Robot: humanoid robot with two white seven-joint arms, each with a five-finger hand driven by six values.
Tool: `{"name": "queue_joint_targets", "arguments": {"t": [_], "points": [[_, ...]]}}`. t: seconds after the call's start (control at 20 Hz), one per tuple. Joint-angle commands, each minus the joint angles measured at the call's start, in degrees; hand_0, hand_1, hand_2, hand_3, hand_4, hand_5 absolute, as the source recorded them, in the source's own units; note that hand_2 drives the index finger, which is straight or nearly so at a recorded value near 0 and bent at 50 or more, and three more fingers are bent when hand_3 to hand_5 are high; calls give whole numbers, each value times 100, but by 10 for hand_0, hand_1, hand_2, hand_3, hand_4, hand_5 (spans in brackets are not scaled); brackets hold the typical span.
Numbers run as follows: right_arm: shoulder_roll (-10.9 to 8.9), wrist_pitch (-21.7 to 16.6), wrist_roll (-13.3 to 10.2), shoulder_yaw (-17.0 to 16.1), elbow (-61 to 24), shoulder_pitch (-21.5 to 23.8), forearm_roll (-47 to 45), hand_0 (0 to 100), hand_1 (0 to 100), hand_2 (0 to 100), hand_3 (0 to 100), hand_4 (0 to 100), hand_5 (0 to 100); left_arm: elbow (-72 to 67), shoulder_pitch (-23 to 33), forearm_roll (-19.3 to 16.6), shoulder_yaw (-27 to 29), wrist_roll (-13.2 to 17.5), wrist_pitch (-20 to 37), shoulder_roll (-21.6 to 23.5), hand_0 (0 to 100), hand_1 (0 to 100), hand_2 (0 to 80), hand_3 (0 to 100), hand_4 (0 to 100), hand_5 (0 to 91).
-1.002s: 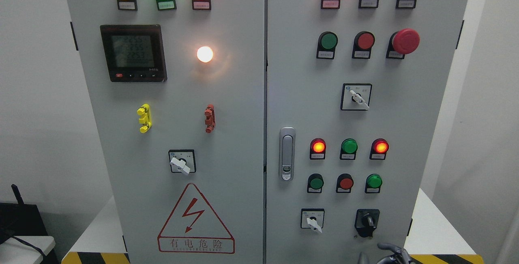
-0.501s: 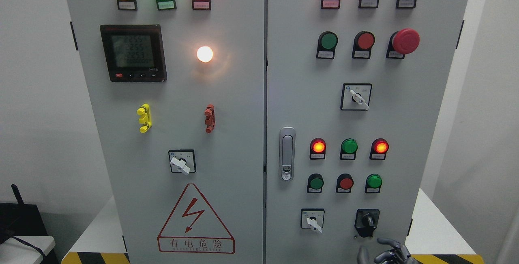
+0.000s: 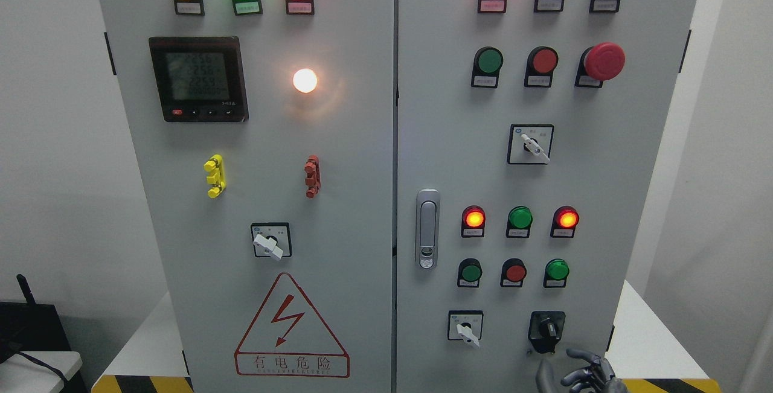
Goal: Trip black knob to open circuit
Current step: 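Raise the right hand up toward the black rotary knob, then close the right hand fingers around the black rotary knob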
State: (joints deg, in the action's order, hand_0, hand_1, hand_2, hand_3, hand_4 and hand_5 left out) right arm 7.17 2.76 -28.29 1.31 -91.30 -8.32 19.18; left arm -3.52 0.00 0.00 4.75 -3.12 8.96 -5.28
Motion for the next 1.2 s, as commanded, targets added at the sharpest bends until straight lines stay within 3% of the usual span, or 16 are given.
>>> {"name": "queue_joint_targets", "arguments": {"t": [0.0, 1.15], "points": [[3, 5, -10, 1, 201, -108, -11, 263, 775, 408, 786, 850, 954, 0, -44, -184, 0, 4, 0, 1, 120, 389, 0, 0, 0, 0], [3, 5, -19, 80, 456, -407, -11, 282, 780, 452, 804, 865, 958, 0, -44, -184, 0, 4, 0, 1, 120, 389, 0, 0, 0, 0]]}}
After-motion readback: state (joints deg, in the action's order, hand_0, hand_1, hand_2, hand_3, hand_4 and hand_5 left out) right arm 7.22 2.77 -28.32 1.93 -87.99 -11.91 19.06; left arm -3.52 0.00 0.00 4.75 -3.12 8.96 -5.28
